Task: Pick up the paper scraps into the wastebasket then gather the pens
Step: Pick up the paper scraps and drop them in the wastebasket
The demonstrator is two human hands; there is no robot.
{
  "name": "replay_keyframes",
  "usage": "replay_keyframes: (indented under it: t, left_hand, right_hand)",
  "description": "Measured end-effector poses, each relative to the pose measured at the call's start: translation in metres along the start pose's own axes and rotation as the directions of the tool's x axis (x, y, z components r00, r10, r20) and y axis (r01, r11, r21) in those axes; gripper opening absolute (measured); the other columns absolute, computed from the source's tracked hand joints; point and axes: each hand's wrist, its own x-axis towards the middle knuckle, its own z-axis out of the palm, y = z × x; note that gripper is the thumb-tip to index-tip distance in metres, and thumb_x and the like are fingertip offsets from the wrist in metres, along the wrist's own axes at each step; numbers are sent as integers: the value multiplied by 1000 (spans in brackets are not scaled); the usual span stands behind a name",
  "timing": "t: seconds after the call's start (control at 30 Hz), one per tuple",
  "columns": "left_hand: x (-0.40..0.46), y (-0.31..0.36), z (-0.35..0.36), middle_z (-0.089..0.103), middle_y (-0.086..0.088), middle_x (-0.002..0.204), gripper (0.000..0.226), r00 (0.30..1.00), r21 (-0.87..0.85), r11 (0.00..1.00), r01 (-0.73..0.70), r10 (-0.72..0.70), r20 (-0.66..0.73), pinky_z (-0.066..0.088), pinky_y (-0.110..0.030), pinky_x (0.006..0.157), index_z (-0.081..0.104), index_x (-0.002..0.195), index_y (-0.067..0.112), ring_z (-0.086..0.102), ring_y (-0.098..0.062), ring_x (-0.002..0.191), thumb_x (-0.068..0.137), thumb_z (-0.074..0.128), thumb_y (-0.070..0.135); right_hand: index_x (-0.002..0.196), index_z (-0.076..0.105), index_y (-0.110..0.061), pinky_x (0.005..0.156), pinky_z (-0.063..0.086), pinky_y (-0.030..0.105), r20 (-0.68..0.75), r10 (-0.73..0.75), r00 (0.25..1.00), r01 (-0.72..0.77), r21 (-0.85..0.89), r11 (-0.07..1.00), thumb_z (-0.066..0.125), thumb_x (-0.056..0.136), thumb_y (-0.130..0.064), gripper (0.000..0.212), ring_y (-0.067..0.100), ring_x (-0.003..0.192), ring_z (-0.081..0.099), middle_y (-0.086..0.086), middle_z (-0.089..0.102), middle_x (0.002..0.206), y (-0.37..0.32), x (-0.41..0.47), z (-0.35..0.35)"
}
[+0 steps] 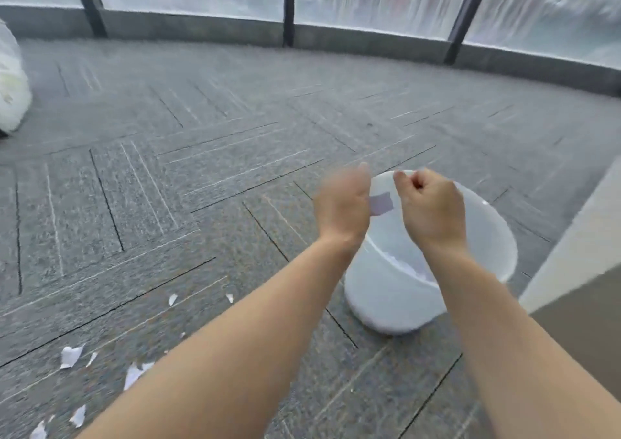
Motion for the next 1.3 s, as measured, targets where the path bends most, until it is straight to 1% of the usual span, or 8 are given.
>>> replay_keyframes:
  t: [0.23, 0.47, 0.6, 0.8, 0.97, 1.13, 1.23, 1.3]
  left_hand:
    - [-10, 3, 85, 44, -5, 59, 44, 975, 105, 993, 50, -71, 212, 40, -36, 41, 51, 65, 8, 43, -22, 54, 94, 49, 41]
    - [-12, -11, 98, 69, -4, 78, 50, 953, 183, 982, 57, -108, 284, 51, -44, 85, 65, 65, 23, 63, -26, 79, 97, 37, 49]
    - [-11, -17, 90, 72, -4, 90, 56, 959, 123, 991, 45, -78, 272, 47, -42, 93, 68, 67, 23, 64, -23, 91, 98, 29, 47]
    - [-13, -17, 27, 70, -2, 83, 49, 987, 3, 997, -74, 73, 143, 45, -16, 67, 68, 81, 9, 63, -8, 76, 102, 32, 34]
    - [-31, -73, -86, 66, 1, 79, 35, 996, 256, 963, -81, 84, -3, 50, -35, 71, 65, 78, 19, 61, -15, 78, 98, 40, 33]
    - [-105, -153, -211, 61, 2, 85, 14, 980, 583, 796, 165, -65, -189, 44, -30, 64, 61, 86, 22, 57, -14, 78, 94, 50, 26]
    - [-166, -197, -272, 59, -4, 107, 17, 920, 706, 598, 380, -168, -353, 43, -32, 80, 61, 105, 20, 52, -20, 98, 89, 58, 25]
    - [-204, -218, -304, 55, -9, 121, 33, 849, 745, 414, 524, -188, -493, 41, -42, 90, 60, 116, 18, 47, -29, 112, 84, 63, 26]
  right_hand:
    - [58, 39, -16, 58, 31, 34, 69, 253, 965, -258, 71, 964, 46, 98, -29, 42, 26, 59, 47, 1, 45, 55, 62, 5, -41]
    - [118, 63, -12, 86, 31, 25, 137, 391, 910, -411, 413, 812, 32, 103, -33, 41, 14, 106, 50, -5, 57, 106, 69, 6, -63]
    - [103, 67, -14, 86, 40, 26, 63, 376, 924, -353, 516, 780, 32, 103, -31, 38, 13, 96, 53, -7, 61, 96, 56, 1, -59]
    - [79, 66, -20, 77, 50, 43, 68, 180, 981, -188, 547, 816, 48, 92, -21, 22, 12, 72, 57, -10, 64, 71, 6, -14, -20]
    - [81, 67, -18, 58, 45, 30, 288, -59, 956, -90, 477, 874, 54, 89, -18, 16, 7, 60, 54, -9, 61, 65, -37, -66, 59]
    - [98, 65, -16, 74, 50, 33, 654, -291, 698, 194, 219, 956, 51, 95, -23, 16, 14, 86, 58, -2, 62, 94, -28, -157, 143]
    - [122, 54, -21, 80, 49, 37, 899, -190, 395, 464, -17, 886, 47, 96, -34, 29, 23, 108, 55, 1, 54, 118, -5, -203, 173]
    - [129, 46, -19, 83, 49, 41, 952, -73, 299, 589, -124, 799, 51, 94, -40, 41, 28, 116, 50, 5, 48, 125, 8, -220, 185]
